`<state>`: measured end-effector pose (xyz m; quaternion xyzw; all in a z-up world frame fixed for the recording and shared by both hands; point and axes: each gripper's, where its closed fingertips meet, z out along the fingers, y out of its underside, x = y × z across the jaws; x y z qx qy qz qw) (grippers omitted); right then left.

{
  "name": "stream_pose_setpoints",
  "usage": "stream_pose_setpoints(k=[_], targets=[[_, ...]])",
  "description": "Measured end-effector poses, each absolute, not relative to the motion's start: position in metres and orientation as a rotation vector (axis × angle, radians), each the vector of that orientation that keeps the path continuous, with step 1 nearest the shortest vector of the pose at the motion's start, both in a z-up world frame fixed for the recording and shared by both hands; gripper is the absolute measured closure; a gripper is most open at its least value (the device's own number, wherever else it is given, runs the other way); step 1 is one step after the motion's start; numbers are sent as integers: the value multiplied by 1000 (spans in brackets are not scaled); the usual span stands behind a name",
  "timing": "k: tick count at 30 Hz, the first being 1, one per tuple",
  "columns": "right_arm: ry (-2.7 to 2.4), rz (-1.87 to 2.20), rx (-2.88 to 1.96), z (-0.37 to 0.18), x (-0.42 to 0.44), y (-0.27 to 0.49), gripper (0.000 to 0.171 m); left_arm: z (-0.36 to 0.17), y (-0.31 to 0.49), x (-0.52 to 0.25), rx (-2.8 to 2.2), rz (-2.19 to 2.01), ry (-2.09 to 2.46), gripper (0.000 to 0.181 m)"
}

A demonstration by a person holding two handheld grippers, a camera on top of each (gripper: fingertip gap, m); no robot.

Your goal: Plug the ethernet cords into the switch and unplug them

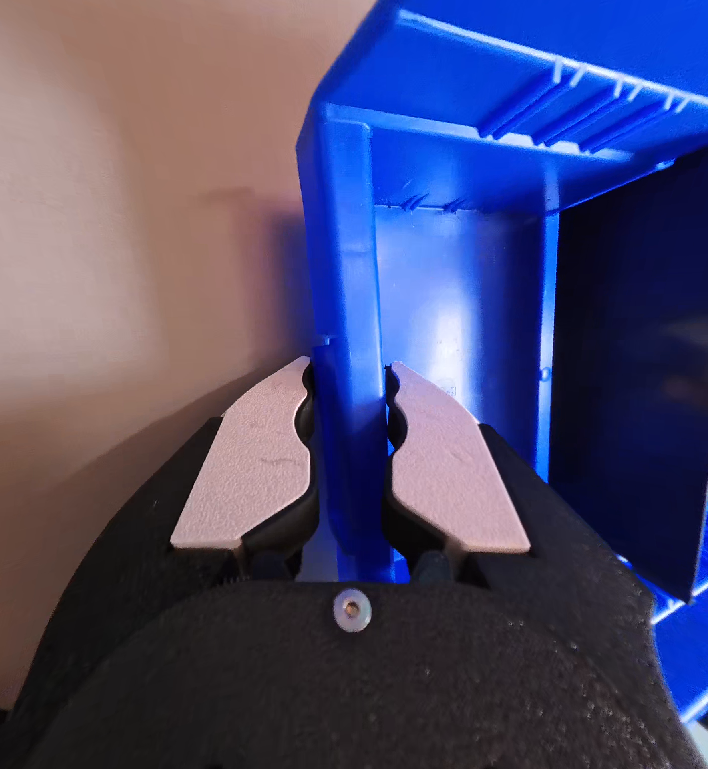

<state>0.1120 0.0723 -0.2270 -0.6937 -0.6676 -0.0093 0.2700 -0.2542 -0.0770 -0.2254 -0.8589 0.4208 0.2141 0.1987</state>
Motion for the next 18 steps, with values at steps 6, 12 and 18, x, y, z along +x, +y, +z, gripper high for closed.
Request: stream_pose_setpoints(k=[6,12,18], targets=[[-1854,-27,-1825,-227,121,104,140,-225,-47,-267,-2413,614,1147,151],[-1873,-6,-1817,-228,127,112,140,-225,-30,-290,-2441,643,1029,150],[-1827,-18,-1796,-226,134,119,138,-225,-29,-310,-2514,637,898,149]])
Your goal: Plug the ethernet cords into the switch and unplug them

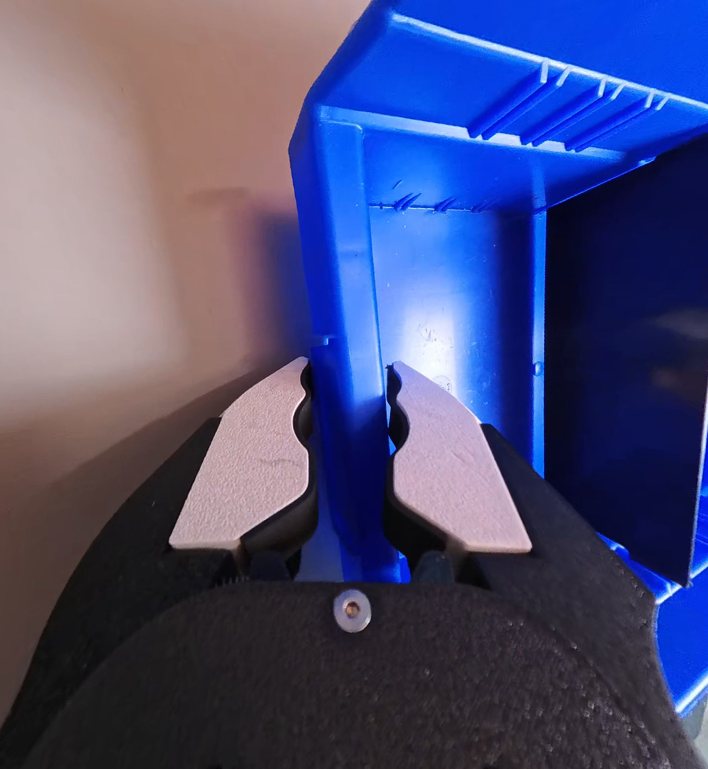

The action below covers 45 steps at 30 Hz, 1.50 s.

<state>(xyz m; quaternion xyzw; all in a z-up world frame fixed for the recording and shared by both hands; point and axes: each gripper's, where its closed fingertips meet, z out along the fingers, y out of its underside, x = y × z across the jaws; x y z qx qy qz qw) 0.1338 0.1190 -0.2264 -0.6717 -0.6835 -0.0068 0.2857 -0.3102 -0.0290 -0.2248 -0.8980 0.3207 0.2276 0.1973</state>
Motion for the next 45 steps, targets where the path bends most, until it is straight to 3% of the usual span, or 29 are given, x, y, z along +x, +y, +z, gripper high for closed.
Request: stream_pose_setpoints(k=[12,16,23,29,41,45], targets=[[-1767,-93,-1791,-224,142,127,134,-225,-45,-312,-2532,651,799,148],[-1622,-72,-1776,-198,136,117,127,-219,-47,-311,-2503,683,737,144],[-1273,582,-1609,-121,86,48,129,-131,-58,-296,-2267,569,637,141],[-1261,744,-1469,-143,50,17,133,-66,-52,-377,-2298,678,519,142],[-1312,712,-1416,-162,42,-1,136,-144,-28,-444,-2746,877,855,134],[-1277,751,-1426,-158,43,-1,134,-153,-24,-447,-2788,945,966,142]])
